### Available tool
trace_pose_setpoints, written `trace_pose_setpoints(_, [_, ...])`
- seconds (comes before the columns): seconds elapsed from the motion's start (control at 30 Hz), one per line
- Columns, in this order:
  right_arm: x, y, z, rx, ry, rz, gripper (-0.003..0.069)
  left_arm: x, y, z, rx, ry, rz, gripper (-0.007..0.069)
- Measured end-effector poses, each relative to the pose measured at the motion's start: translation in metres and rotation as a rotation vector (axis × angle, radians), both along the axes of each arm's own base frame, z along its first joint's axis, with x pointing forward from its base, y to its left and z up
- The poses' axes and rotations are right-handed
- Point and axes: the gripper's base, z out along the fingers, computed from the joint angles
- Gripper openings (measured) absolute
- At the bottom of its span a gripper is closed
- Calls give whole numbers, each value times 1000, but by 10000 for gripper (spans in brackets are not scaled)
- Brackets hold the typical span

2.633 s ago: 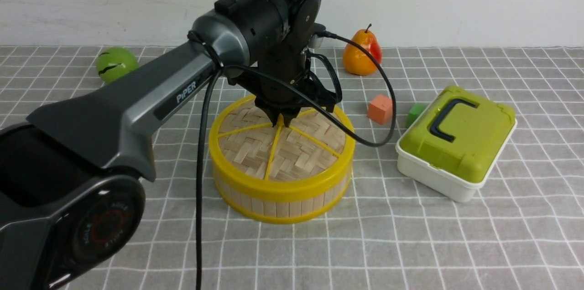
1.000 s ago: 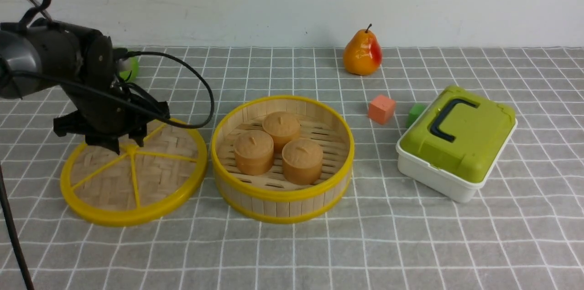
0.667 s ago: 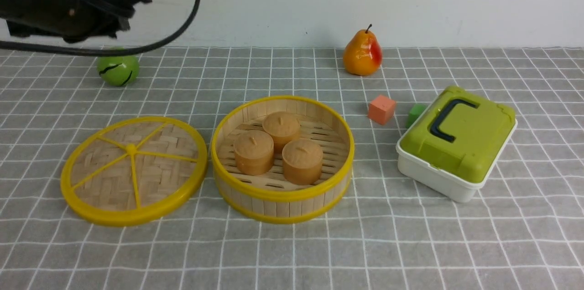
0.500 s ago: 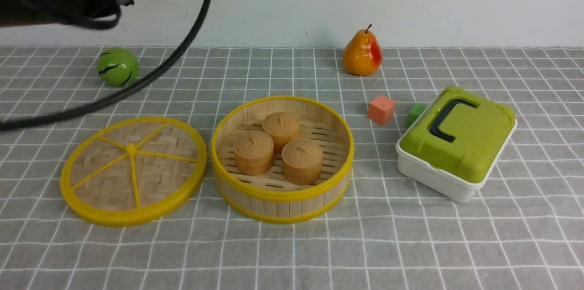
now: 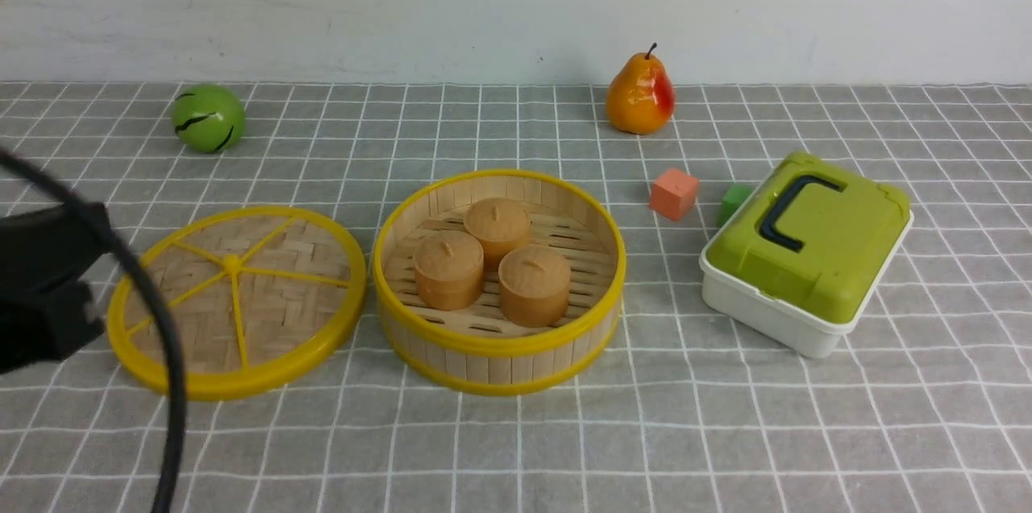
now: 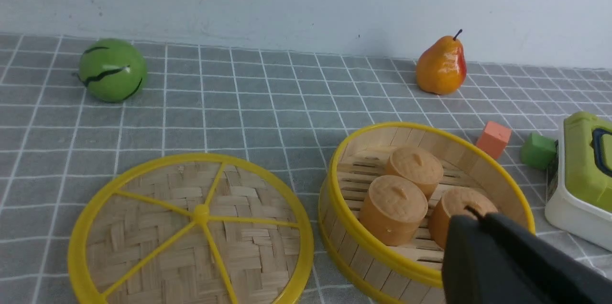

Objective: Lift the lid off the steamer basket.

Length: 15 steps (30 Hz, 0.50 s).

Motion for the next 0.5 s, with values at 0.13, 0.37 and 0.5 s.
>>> trace_pose_setpoints(0.13, [0, 0, 0, 0, 0, 0, 241, -24, 7, -7, -21, -65, -2, -13])
trace_pose_setpoints(0.37, [0, 0, 0, 0, 0, 0, 241, -35, 10, -19, -26, -70, -2, -13])
trace_pose_setpoints(0.5, [0, 0, 0, 0, 0, 0, 241, -34, 10, -21, -21, -58, -1, -13])
